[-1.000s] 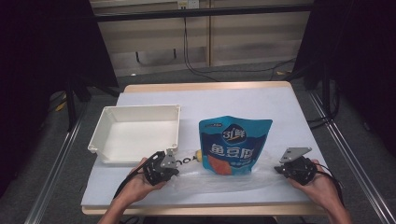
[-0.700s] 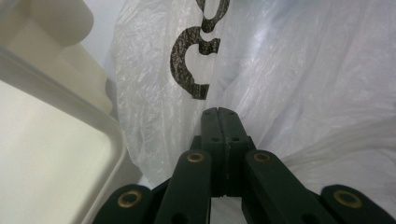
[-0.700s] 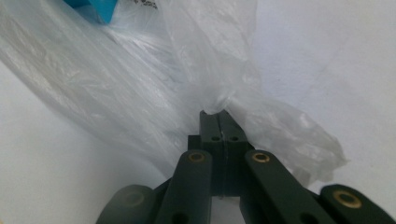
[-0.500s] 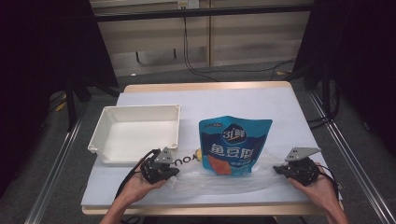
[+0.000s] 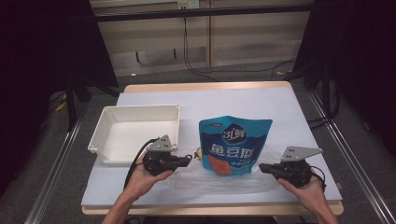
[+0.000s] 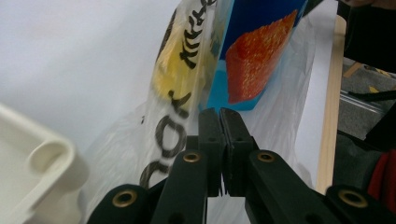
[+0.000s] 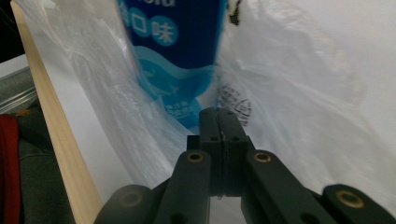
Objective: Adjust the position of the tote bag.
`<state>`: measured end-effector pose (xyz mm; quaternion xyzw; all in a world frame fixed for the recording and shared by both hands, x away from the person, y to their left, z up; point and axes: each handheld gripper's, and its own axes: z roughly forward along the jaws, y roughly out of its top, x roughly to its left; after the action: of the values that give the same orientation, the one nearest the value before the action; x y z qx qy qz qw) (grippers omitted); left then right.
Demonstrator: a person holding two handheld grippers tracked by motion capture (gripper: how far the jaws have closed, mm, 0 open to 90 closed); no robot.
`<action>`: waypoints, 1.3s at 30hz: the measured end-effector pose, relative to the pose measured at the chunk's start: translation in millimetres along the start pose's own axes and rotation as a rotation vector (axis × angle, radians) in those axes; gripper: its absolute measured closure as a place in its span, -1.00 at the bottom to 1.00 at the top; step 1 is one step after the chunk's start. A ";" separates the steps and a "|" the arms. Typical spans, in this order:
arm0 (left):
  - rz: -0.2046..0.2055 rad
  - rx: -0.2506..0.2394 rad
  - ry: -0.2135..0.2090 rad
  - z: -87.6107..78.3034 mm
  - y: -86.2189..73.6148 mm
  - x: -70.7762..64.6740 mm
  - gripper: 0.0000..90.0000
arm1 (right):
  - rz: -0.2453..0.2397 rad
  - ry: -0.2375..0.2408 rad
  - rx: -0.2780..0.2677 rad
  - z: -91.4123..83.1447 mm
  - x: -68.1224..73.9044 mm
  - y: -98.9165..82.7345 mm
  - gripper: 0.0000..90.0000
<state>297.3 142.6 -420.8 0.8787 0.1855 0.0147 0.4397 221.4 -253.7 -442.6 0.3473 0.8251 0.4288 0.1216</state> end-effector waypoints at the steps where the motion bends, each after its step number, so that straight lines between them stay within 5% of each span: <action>1: 0.002 0.016 -0.001 5.8 0.0 -0.1 0.93 | 0.001 0.008 0.003 4.4 3.0 -0.3 1.00; 8: -0.017 0.092 -0.005 35.9 -17.8 -1.0 0.94 | 0.018 -0.071 0.051 22.5 11.3 -10.1 1.00; 10: 0.011 0.145 0.000 41.8 -19.4 -1.2 0.94 | 0.020 -0.071 0.082 27.2 10.3 -15.1 1.00; 16: 0.034 0.189 -0.007 54.3 -24.9 -7.7 0.93 | -0.017 -0.016 0.115 38.0 25.4 -22.4 1.00; 26: 0.018 0.172 -0.017 55.2 -27.0 -8.0 0.94 | -0.056 0.057 0.127 29.9 37.7 -29.0 1.00; 34: 0.003 0.156 -0.038 53.5 -30.0 -11.0 0.88 | -0.067 0.058 0.131 23.2 43.7 -32.9 1.00; 39: 0.046 0.180 -0.067 49.5 -31.6 -13.6 0.82 | -0.043 0.046 0.091 22.2 38.5 -31.1 0.91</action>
<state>284.2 117.3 -473.9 0.9186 0.1507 -0.0214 0.3647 189.7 -225.9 -476.8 0.3248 0.8535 0.3961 0.0961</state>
